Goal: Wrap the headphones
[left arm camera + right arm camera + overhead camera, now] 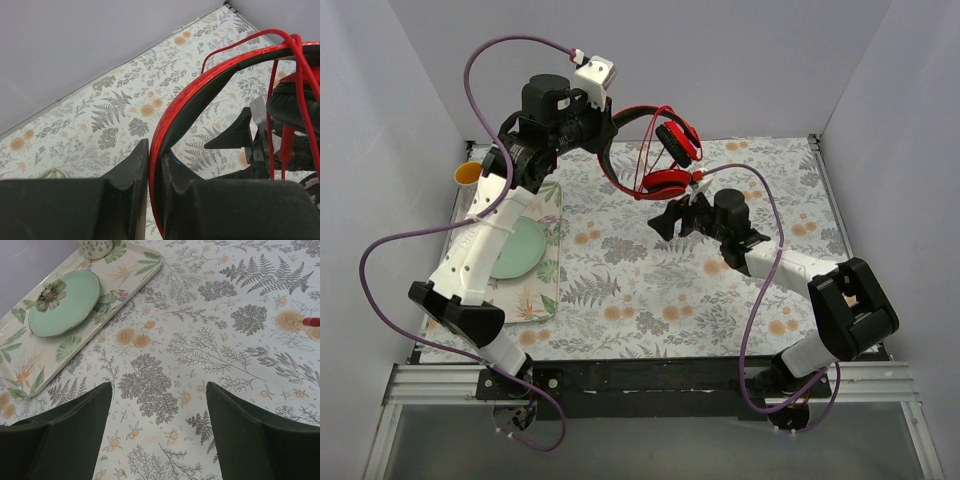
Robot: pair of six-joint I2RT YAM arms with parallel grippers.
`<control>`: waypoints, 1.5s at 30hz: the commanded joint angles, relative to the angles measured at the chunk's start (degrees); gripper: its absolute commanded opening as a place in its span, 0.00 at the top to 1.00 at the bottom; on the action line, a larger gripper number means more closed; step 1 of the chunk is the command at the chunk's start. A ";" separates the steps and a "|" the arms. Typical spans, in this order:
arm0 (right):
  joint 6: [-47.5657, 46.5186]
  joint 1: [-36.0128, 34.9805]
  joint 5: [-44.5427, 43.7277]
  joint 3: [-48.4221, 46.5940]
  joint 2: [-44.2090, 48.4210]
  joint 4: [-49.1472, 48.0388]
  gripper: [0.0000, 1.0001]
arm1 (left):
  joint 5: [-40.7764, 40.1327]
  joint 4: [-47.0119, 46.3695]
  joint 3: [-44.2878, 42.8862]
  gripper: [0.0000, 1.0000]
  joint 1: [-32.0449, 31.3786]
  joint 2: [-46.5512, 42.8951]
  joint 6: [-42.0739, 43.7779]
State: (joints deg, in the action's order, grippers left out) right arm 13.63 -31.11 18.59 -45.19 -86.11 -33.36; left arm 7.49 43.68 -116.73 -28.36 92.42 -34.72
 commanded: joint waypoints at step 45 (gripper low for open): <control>5.62 -1.40 -7.07 -9.13 -8.38 1.80 0.99 | -6.77 -8.86 -2.20 1.00 -0.12 -5.50 -6.41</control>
State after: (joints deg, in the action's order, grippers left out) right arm 19.51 -31.33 10.66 -55.29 -94.15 -32.10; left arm 7.22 42.48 -118.56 -28.64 90.54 -36.32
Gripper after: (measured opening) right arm 0.045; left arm 0.095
